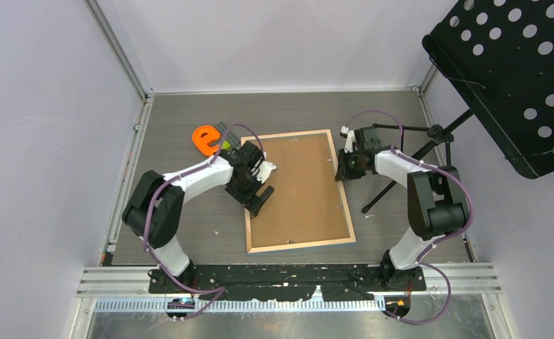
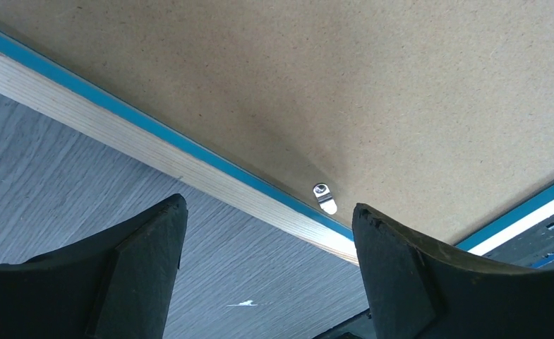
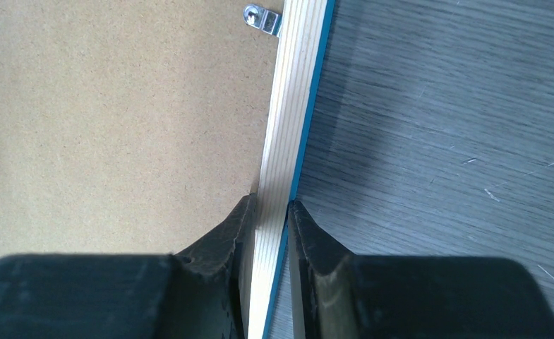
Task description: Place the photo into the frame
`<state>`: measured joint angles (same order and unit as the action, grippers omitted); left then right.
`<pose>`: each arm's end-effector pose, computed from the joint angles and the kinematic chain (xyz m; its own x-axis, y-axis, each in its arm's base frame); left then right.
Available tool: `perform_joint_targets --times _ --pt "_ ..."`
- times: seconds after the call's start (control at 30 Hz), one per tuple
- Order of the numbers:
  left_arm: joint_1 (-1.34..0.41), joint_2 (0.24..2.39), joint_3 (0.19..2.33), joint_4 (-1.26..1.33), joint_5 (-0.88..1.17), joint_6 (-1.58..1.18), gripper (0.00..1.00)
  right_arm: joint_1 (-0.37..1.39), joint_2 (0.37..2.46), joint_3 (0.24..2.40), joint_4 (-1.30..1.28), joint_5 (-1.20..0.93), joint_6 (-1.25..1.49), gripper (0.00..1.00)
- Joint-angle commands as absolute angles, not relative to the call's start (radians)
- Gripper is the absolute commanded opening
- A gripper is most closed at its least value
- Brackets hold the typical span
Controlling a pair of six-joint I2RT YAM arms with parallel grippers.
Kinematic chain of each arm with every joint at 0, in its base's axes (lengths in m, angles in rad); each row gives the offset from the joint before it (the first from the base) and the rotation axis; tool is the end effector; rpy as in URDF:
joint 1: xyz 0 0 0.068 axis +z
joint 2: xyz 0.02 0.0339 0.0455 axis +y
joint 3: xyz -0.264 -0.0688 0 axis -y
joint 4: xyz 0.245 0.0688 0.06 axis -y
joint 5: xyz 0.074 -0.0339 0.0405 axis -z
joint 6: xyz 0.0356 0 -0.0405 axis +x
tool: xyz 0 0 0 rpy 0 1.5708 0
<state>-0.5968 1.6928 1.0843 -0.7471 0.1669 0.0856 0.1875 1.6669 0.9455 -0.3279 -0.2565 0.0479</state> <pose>0.2537 -0.1795 0.1781 -0.7552 0.6151 -0.2266 0.6505 0.7459 -0.1434 0.3156 0.0691 0.1655 -0.8655 -0.1171 -0.4871 -0.2633 0.9334 0.2436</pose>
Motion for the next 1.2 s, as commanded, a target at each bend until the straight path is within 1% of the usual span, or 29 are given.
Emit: perform_joint_targets --times 0.0,0.17,0.7,1.07,1.17 --pt "-0.601 1.683 1.083 -0.716 0.143 0.075 0.85 0.182 1.663 0.982 -0.272 -0.284 0.052 0.06" --pt "-0.607 1.7 1.086 -0.721 0.137 0.074 0.83 0.18 1.662 0.98 -0.271 -0.285 0.05 0.06" --pt "-0.636 1.706 1.075 -0.724 0.111 0.047 0.83 0.176 1.667 0.979 -0.273 -0.292 0.049 0.06" --pt "-0.687 1.727 1.081 -0.729 0.018 0.038 0.83 0.175 1.671 0.979 -0.272 -0.297 0.047 0.06" --pt "-0.687 1.731 1.083 -0.727 0.009 0.04 0.8 0.175 1.67 0.979 -0.272 -0.301 0.047 0.06"
